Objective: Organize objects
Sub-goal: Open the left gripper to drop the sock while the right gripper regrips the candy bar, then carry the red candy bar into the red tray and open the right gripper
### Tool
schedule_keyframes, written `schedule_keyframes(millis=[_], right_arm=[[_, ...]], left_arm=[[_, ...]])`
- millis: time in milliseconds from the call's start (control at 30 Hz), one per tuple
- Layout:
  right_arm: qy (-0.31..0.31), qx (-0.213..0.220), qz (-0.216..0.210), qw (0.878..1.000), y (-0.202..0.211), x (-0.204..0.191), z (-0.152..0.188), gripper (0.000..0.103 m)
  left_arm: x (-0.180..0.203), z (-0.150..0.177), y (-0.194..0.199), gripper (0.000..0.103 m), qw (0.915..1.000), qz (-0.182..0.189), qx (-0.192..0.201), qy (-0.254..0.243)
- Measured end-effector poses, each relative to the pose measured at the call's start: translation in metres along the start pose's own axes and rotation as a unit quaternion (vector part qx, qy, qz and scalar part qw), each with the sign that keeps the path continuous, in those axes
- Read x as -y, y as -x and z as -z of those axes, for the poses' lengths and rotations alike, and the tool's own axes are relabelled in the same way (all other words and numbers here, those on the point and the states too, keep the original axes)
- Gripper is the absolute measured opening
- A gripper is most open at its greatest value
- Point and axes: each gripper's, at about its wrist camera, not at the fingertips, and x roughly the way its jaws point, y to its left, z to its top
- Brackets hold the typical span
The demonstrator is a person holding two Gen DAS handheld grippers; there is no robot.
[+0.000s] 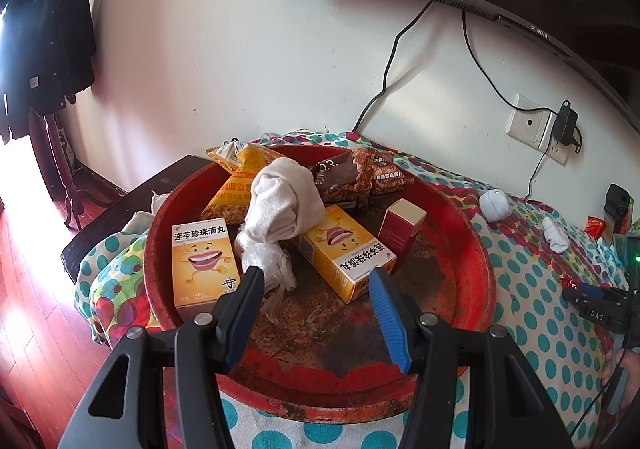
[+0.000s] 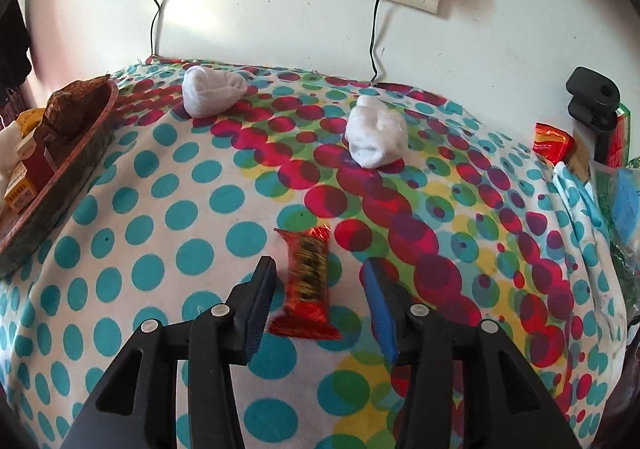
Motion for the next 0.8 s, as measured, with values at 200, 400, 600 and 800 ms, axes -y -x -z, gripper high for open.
schedule_keyframes(millis=[200, 400, 600, 800], right_arm=[[0.018, 0.000, -0.002, 1.000, 0.001, -0.014, -0.002, 0.017], [0.020, 0.005, -0.005, 1.000, 0.007, -0.024, -0.001, 0.017], [0.041, 0.025, -0.035, 0.998, 0.022, -0.058, -0.014, 0.017], [0.090, 0.047, -0.082, 0.991, 0.037, -0.122, -0.036, 0.017]], left_arm=[[0.000, 0.000, -0.001, 0.056, 1.0000, -0.002, 0.000, -0.002], [-0.004, -0.001, -0.002, 0.056, 1.0000, -0.004, -0.001, 0.005], [-0.006, -0.001, -0.002, 0.056, 0.9999, -0.006, -0.001, 0.011], [-0.007, -0.001, -0.002, 0.056, 0.9999, -0.006, 0.000, 0.013]])
